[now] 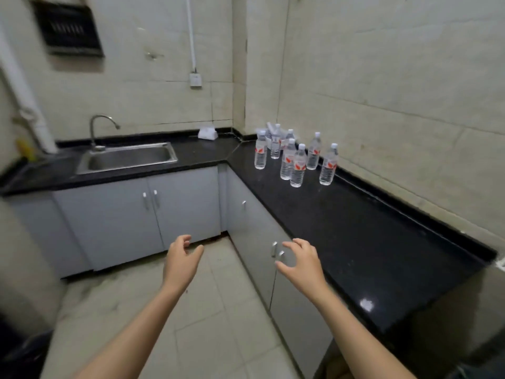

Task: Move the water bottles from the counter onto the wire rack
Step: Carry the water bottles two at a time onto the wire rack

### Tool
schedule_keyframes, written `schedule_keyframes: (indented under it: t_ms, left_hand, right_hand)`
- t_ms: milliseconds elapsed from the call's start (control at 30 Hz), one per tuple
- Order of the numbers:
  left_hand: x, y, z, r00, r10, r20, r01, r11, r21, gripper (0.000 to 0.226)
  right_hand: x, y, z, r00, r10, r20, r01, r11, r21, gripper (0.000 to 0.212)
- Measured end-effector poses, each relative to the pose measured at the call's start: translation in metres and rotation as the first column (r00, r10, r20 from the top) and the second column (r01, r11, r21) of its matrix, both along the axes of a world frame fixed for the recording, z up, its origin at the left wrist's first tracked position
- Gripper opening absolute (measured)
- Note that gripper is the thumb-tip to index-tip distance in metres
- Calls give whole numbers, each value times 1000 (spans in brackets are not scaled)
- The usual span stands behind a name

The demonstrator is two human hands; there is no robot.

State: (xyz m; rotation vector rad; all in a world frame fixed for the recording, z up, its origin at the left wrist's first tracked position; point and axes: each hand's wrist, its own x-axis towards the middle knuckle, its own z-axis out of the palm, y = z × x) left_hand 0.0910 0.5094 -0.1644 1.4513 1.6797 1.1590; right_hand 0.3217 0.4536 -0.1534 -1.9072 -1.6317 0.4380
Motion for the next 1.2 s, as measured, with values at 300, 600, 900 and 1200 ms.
schedule_keyframes:
  t_ms: [300, 600, 900, 1200]
  left_hand:
    - [-64, 37, -38, 992, 127, -8, -127, 986, -105, 39]
    - [-85, 169, -24, 982, 173, -72, -176, 984, -31, 37]
    - [-107, 266, -41, 972, 232, -47, -234, 971, -49, 36]
    - [-178, 420, -69, 975, 215, 48, -208, 971, -117, 38]
  right_hand:
    - [-47, 83, -31, 994, 112, -15, -114, 986, -126, 51]
    - [-57, 234, -43, 979, 170, -112, -181, 979, -96, 45]
    - [-83, 356, -52, 967, 235, -95, -244, 965, -94, 45]
    - [-125, 483, -67, 988, 148, -51, -154, 980, -129, 47]
